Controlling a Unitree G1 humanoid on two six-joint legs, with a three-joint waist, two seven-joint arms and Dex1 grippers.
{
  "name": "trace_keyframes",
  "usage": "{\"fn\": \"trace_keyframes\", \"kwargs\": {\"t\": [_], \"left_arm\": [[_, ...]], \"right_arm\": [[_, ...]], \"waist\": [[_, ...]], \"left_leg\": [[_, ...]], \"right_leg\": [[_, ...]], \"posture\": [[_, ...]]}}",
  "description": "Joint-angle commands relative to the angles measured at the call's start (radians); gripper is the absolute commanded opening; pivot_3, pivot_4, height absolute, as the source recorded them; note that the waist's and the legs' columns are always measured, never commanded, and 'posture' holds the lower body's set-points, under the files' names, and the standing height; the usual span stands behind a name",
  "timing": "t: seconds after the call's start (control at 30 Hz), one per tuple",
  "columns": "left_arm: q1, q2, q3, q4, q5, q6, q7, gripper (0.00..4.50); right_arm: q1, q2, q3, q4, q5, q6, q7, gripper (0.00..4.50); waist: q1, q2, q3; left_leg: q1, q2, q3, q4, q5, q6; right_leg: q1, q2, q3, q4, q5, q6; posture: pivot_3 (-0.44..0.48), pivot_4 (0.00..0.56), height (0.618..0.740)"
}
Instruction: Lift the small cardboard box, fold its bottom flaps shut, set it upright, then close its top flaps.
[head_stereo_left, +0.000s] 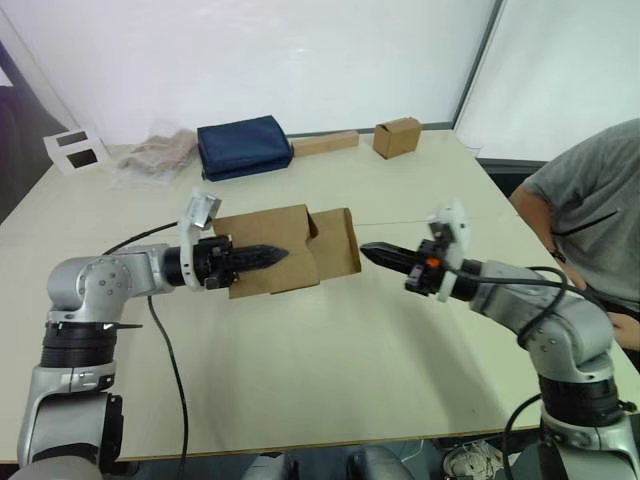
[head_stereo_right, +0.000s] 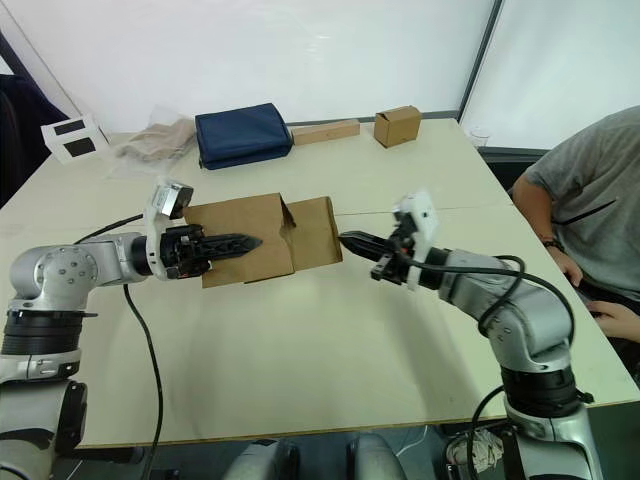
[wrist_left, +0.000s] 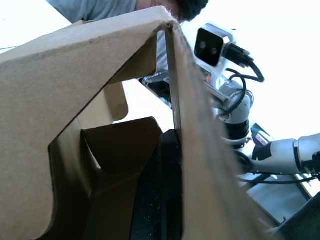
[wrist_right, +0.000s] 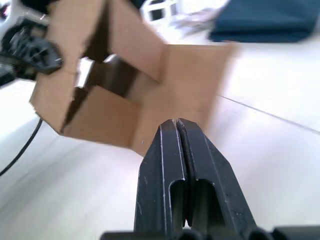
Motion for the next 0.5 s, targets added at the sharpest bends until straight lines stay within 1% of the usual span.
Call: {"fn": "trace_keyframes", "kwargs": {"t": [0.03,0.07,0.1,0.13,0.2,0.33,0.37,0.5], "left_arm": [[-0.023,0.001,0.015,-0.015,-0.018,-0.020,-0.021,0.00],[-0.028,-0.001,0.010,-0.012,-0.018,-0.021,-0.027,0.00],[-0.032,-0.002,0.007,-0.010,-0.017,-0.022,-0.031,0.00],[-0.035,-0.004,0.005,-0.007,-0.015,-0.023,-0.033,0.00],[-0.042,-0.009,0.003,-0.003,-0.015,-0.023,-0.033,0.00],[-0.054,-0.018,-0.003,0.003,-0.015,-0.019,-0.033,0.00],[-0.056,-0.016,-0.009,0.004,-0.012,-0.020,-0.041,0.00],[-0.071,-0.016,-0.014,0.019,-0.005,-0.021,-0.050,0.00]], "right_arm": [[-0.015,0.032,-0.080,0.052,0.107,0.034,-0.013,0.79],[-0.020,0.055,-0.105,0.091,0.146,0.050,-0.023,1.14],[-0.025,0.069,-0.121,0.116,0.172,0.061,-0.030,1.63],[-0.032,0.086,-0.138,0.140,0.202,0.073,-0.039,2.02],[-0.040,0.122,-0.161,0.167,0.273,0.100,-0.052,2.69],[-0.024,0.172,-0.160,0.176,0.371,0.146,-0.064,4.24],[-0.021,0.188,-0.154,0.178,0.386,0.151,-0.076,4.42],[-0.017,0.241,-0.119,0.160,0.434,0.170,-0.111,4.42]], "waist": [[0.000,0.000,0.000],[0.001,0.000,0.000],[0.002,0.000,0.000],[0.003,0.000,0.000],[0.004,0.000,0.000],[0.004,0.000,0.000],[0.003,0.000,0.000],[0.002,0.000,0.000]], "left_leg": [[0.000,0.000,0.000,0.000,0.000,0.000],[0.000,0.001,0.000,0.000,0.000,0.000],[0.000,0.001,0.000,0.000,0.000,0.000],[0.000,0.000,0.000,0.000,0.000,-0.001],[0.000,0.000,0.000,0.000,0.001,-0.001],[0.000,0.000,0.000,0.000,0.001,-0.002],[0.000,0.000,0.000,0.000,0.001,-0.002],[0.000,0.000,0.000,0.000,0.001,-0.002]], "right_leg": [[0.000,0.000,0.000,0.000,0.000,0.000],[0.000,0.001,0.000,0.000,0.000,0.000],[0.000,0.001,0.000,0.000,0.000,0.000],[0.000,0.000,0.000,0.000,0.000,0.000],[0.000,0.000,0.000,0.000,0.000,0.000],[0.000,0.000,0.000,0.000,0.000,0.000],[0.000,0.000,0.000,0.000,0.000,0.000],[0.000,0.000,0.000,0.000,0.000,0.000]], "posture": [[0.000,0.150,0.740],[0.000,0.150,0.740],[0.000,0.150,0.740],[0.000,0.150,0.740],[0.000,0.150,0.740],[0.000,0.150,0.740],[0.000,0.150,0.740],[0.000,0.150,0.740]]}}
